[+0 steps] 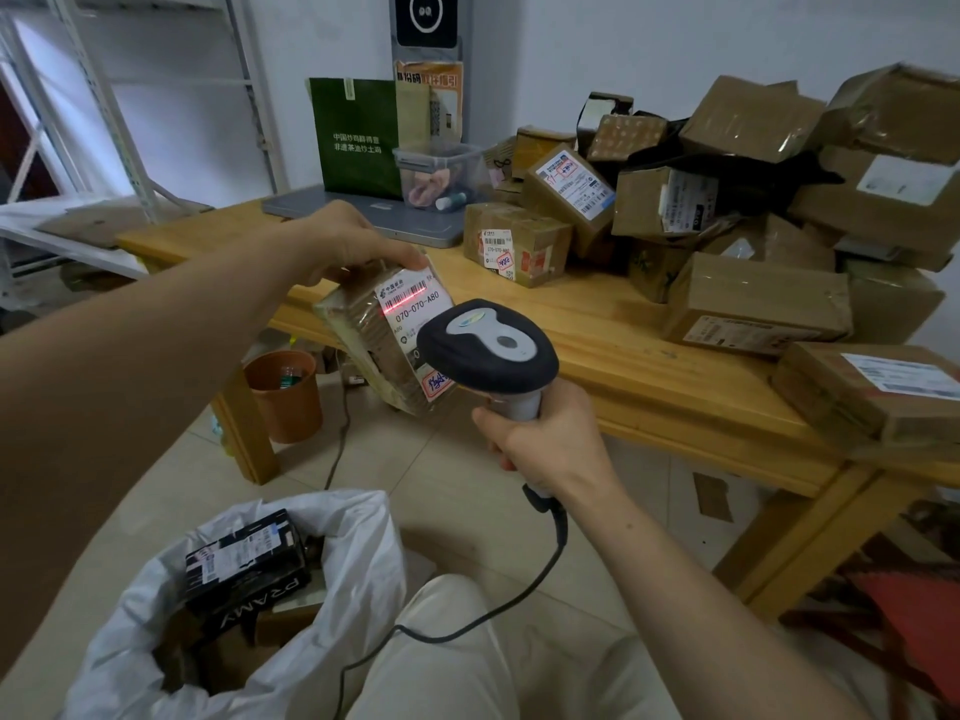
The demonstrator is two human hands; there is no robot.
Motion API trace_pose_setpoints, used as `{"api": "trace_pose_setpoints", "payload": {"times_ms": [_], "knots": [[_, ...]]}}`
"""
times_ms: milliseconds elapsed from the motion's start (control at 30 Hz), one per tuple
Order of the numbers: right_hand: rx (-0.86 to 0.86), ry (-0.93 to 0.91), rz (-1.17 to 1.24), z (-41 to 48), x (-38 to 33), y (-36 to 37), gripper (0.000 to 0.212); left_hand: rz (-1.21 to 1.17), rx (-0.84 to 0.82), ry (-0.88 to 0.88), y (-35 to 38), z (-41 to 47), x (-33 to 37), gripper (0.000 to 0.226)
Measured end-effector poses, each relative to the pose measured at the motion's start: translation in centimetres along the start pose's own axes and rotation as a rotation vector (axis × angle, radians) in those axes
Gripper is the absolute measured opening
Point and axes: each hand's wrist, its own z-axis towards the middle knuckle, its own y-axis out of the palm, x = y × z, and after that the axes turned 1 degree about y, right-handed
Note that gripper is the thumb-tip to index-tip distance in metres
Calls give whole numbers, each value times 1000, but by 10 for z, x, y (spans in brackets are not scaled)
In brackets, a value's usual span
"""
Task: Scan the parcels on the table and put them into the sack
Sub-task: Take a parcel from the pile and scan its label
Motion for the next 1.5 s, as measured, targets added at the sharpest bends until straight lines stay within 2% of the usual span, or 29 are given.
{"api": "trace_pose_setpoints", "payload": {"times_ms": [200, 367, 567, 633, 767, 900, 967, 1167, 1300, 1433, 1500], "knots": [[-27, 16, 39, 0, 1, 5, 11, -10, -6, -18, 0, 1, -8, 53], [-91, 181, 245, 4, 5, 17, 16, -56, -22, -90, -3, -2, -37, 59], [-195, 319, 263, 4, 20, 55, 11, -85, -31, -317, -2, -19, -133, 53], [-251, 357, 262, 4, 24, 73, 13, -92, -8, -414, 2, -24, -172, 58], [-343, 430, 243, 7, 32, 111, 10, -1, 51, -554, 20, -37, -253, 41], [-404, 474, 206, 11, 46, 145, 8, 251, 65, -658, 38, -53, -329, 66], [-414, 484, 190, 14, 53, 159, 8, 313, 25, -650, 50, -56, -364, 69], [-406, 566, 145, 26, 69, 184, 11, 467, -102, -549, 83, -53, -428, 58], [-381, 606, 145, 32, 79, 193, 15, 578, -180, -417, 101, -46, -445, 33], [-370, 629, 144, 34, 84, 195, 16, 650, -293, -332, 124, -45, -443, 64], [-351, 637, 151, 35, 84, 193, 16, 601, -286, -338, 133, -42, -436, 65]]}}
